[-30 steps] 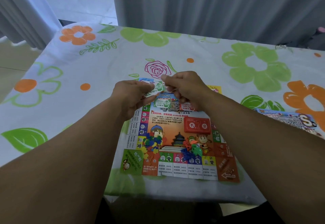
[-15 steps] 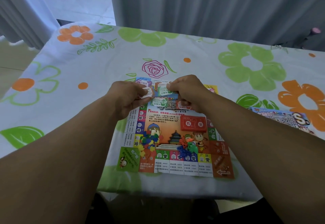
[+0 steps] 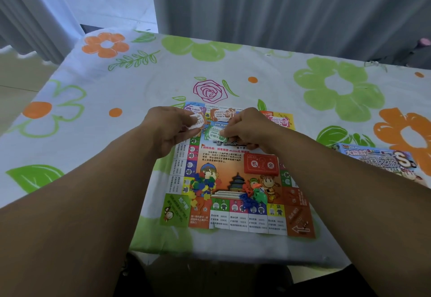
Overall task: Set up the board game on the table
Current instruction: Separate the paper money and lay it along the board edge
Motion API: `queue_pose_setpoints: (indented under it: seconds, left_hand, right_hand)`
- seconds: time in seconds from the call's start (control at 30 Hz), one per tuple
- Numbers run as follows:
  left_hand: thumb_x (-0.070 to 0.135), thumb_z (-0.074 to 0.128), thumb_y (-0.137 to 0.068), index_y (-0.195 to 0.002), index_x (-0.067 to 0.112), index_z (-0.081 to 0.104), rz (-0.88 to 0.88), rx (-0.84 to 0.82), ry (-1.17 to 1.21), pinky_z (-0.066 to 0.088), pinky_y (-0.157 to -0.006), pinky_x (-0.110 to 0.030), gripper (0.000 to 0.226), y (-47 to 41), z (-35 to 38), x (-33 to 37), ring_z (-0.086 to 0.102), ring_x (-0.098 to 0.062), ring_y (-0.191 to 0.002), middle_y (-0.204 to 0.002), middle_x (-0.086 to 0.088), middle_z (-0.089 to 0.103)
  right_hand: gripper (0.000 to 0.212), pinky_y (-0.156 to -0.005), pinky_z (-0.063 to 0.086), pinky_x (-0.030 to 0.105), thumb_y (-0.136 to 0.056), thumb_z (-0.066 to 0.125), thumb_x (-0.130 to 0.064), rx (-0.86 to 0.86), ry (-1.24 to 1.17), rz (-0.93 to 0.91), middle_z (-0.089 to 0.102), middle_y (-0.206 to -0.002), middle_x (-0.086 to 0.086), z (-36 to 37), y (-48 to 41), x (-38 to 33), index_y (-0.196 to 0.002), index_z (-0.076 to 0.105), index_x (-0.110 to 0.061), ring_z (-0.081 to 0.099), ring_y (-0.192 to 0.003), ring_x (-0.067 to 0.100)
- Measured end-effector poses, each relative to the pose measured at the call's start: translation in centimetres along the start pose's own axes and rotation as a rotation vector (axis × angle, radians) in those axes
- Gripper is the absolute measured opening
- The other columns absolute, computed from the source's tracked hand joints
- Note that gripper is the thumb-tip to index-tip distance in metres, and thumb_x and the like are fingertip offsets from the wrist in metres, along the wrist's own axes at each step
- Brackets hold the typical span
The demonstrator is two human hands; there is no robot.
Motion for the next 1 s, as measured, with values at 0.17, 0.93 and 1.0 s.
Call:
queue_pose_setpoints:
  seconds: [0.17, 0.93, 1.0]
  left_hand:
    - [0.004, 0.072, -0.088, -0.101, 0.000, 0.069, -0.018, -0.015, -0.013, 0.062, -0.062, -0.030, 0.014, 0.0, 0.5, 0.0, 0.075, -0.038, -0.083, -0.105, -0.022, 0.071]
    - [-0.002, 0.066, -0.090, -0.100, -0.003, 0.061, -0.078, 0.002, 0.008, 0.062, -0.080, -0.037, 0.011, -1.1, 2.1, -0.7, 0.072, -0.038, -0.093, -0.109, -0.023, 0.069]
    - [0.000, 0.067, -0.090, -0.102, -0.002, 0.061, -0.081, 0.001, -0.002, 0.062, -0.080, -0.037, 0.014, -1.2, 1.8, -0.8, 0.073, -0.038, -0.092, -0.108, -0.022, 0.070]
  right_hand:
    - [0.022, -0.044, 0.039, 0.024, -0.086, 0.077, -0.011, 0.111, -0.025, -0.082, 0.064, -0.076, 0.015, -0.9, 0.2, -0.5, -0.093, 0.069, 0.008, 0.047, -0.046, 0.017]
    - [0.029, -0.042, 0.037, 0.023, -0.096, 0.067, -0.022, 0.313, -0.342, -0.056, 0.060, -0.072, 0.010, -1.6, -1.2, -1.3, -0.073, 0.060, -0.007, 0.040, -0.043, 0.012]
    - [0.029, -0.042, 0.038, 0.023, -0.096, 0.068, -0.021, 0.327, -0.318, -0.036, 0.063, -0.071, 0.010, -1.4, -1.4, -1.2, -0.072, 0.061, -0.006, 0.043, -0.043, 0.012]
Point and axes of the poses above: each hand's wrist, its own y-axis away from the middle knuckle, its own z-axis out of the palm, x = y × z, the point moved 4 cm from there along -y, towards the middle knuckle
